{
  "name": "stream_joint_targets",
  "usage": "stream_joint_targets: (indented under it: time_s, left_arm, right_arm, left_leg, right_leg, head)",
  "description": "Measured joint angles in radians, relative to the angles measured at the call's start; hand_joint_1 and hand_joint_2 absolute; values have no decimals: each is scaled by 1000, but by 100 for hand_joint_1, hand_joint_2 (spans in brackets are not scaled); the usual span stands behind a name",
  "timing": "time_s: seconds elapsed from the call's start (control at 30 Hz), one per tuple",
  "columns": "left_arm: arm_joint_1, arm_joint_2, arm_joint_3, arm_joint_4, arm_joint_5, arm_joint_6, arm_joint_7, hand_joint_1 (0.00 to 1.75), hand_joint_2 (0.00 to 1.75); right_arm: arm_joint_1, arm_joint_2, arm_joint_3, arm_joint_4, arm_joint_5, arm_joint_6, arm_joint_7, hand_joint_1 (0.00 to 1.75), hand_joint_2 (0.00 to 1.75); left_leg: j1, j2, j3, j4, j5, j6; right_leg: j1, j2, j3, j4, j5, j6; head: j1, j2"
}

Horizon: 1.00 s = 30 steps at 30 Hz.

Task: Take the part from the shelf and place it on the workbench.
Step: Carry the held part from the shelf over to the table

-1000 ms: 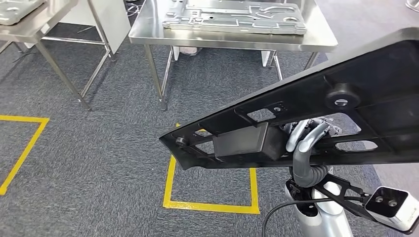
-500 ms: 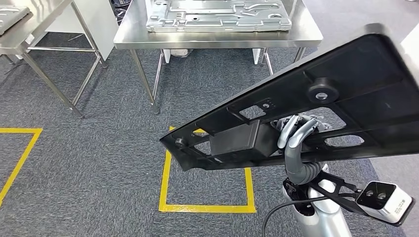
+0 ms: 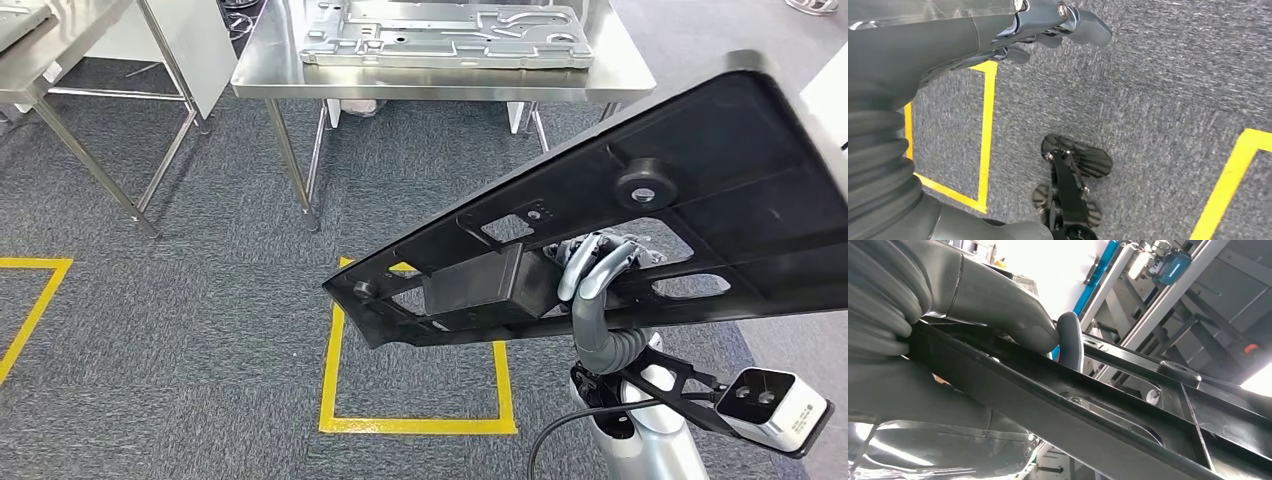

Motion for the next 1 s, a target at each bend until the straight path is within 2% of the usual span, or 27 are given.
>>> stream_joint_targets:
  time_s: [0.07, 0.1, 0.2, 0.27, 0.3, 0.37, 0.4, 0.43, 0.47, 0.53, 0.57, 0.6, 0.7, 0.73, 0.77, 0.8, 0.87, 0.9, 0.93, 0.97, 1.0]
  left_arm:
    - [-1, 0, 0, 0, -3, -1, -1, 0, 175]
    - [-1, 0, 0, 0, -4, -2, -2, 0, 175]
    - [-4, 0, 1, 0, -8, -5, -4, 0, 175]
    - [-6, 1, 1, -1, -10, -9, -5, 0, 175]
    - [-6, 1, 1, -1, -11, -10, -6, 0, 175]
    - [-4, 2, 2, -1, -13, -11, -6, 0, 175]
    - [-2, 2, 2, -1, -14, -12, -6, 0, 175]
    - [-1, 2, 2, -1, -16, -12, -5, 0, 175]
    - [1, 2, 3, -1, -17, -13, -5, 0, 175]
    - [2, 4, 6, -1, -20, -13, -5, 0, 175]
    - [2, 5, 8, -1, -21, -13, -5, 0, 175]
    - [2, 6, 11, -1, -22, -12, -5, 0, 175]
    - [0, 8, 18, -1, -22, -12, -4, 0, 175]
    - [0, 8, 19, -1, -22, -12, -5, 0, 175]
    - [0, 8, 19, -1, -22, -11, -5, 0, 175]
    - [-1, 7, 20, -1, -23, -11, -5, 0, 175]
    - [-1, 7, 23, -1, -24, -10, -5, 0, 175]
    - [0, 6, 24, -1, -25, -10, -5, 0, 175]
    - [1, 6, 25, -1, -26, -9, -5, 0, 175]
    - [2, 5, 26, -1, -26, -9, -5, 0, 175]
    - [3, 3, 28, -1, -26, -7, -5, 0, 175]
  right_arm:
    - [-1, 0, 1, 0, 3, -2, 0, 175, 175]
    - [-2, 0, 2, 0, 4, -5, -1, 175, 175]
    - [-2, -1, 4, 0, 6, -17, -4, 175, 175]
    - [-3, -1, 6, 0, 7, -22, -8, 175, 175]
    - [-3, -1, 8, 0, 7, -24, -10, 175, 175]
    - [-3, -1, 12, 2, 8, -30, -12, 175, 175]
    - [-2, -1, 14, 3, 8, -33, -12, 175, 175]
    - [-2, -1, 16, 4, 9, -36, -12, 175, 175]
    - [-2, -1, 18, 5, 10, -38, -11, 175, 175]
    - [-2, -1, 22, 6, 10, -41, -10, 175, 175]
    - [-3, -1, 23, 6, 10, -43, -10, 175, 175]
    - [-4, -1, 24, 7, 9, -46, -9, 175, 175]
    - [-6, -1, 25, 7, 9, -51, -4, 175, 175]
    - [-7, -1, 25, 7, 9, -52, -1, 175, 175]
    - [-9, -1, 25, 7, 8, -53, 3, 175, 175]
    - [-11, -1, 26, 7, 8, -55, 8, 175, 175]
    - [-12, -1, 27, 9, 6, -61, 22, 175, 175]
    - [-12, -1, 27, 12, 5, -64, 28, 175, 175]
    - [-11, -1, 27, 15, 5, -67, 33, 175, 175]
    - [-10, -1, 28, 18, 4, -68, 39, 175, 175]
    - [-10, -1, 28, 20, 1, -66, 47, 175, 175]
  left_leg:
    - [-3, 0, 11, 1, -11, -9]
    - [-4, 1, 14, 1, -16, -15]
    - [-5, 6, 22, -4, -26, -31]
    - [-3, 6, 10, 37, -46, -41]
    - [-2, 5, -19, 94, -69, -45]
    - [-2, 4, -107, 241, -115, -50]
    - [-2, 4, -147, 295, -119, -52]
    - [-2, 4, -169, 308, -101, -52]
    - [-2, 4, -172, 282, -62, -51]
    - [-4, 2, -133, 150, 35, -41]
    - [-7, 1, -109, 90, 63, -34]
    - [-10, 0, -93, 51, 72, -27]
    - [-13, -2, -76, 20, 50, -6]
    - [-11, -3, -68, 14, 46, -1]
    - [-9, -4, -57, 9, 42, 5]
    - [-7, -4, -47, 6, 37, 9]
    - [-6, -4, -30, 3, 23, 14]
    - [-6, -5, -22, 3, 14, 14]
    - [-6, -5, -12, 3, 6, 13]
    - [-6, -6, 1, 3, -4, 11]
    - [-6, -6, 16, 3, -15, 8]
  right_leg:
    - [4, -8, 63, -131, 48, -7]
    - [7, -9, 78, -162, 51, -12]
    - [8, -4, 87, -175, 39, -28]
    - [3, -3, 104, -185, 34, -40]
    - [2, -3, 113, -189, 30, -45]
    - [4, -2, 127, -190, 18, -52]
    - [5, 0, 135, -189, 10, -52]
    - [6, 3, 145, -189, 2, -52]
    - [6, 5, 158, -189, -7, -51]
    - [7, 8, 187, -190, -30, -46]
    - [8, 9, 197, -190, -39, -42]
    - [9, 10, 203, -191, -47, -37]
    - [10, 11, 206, -184, -48, -20]
    - [9, 10, 203, -168, -46, -15]
    - [8, 9, 185, -133, -50, -10]
    - [7, 8, 154, -79, -62, -6]
    - [4, 6, 62, 52, -109, 2]
    - [2, 6, 21, 97, -128, 4]
    - [1, 5, -7, 114, -133, 4]
    - [0, 4, -17, 95, -115, 4]
    - [-1, 2, -10, 42, -75, 2]
  head:
    - [0, 0]
    - [-1, 0]
    - [-2, 0]
    - [-4, 0]
    - [-6, 0]
    - [-9, 0]
    - [-9, 0]
    - [-9, 0]
    - [-9, 0]
    - [-9, 0]
    - [-8, 0]
    - [-8, 0]
    - [-7, 0]
    - [-6, 0]
    - [-4, 0]
    - [-3, 0]
    - [0, 0]
    - [0, 0]
    - [0, 0]
    - [0, 0]
    - [0, 0]
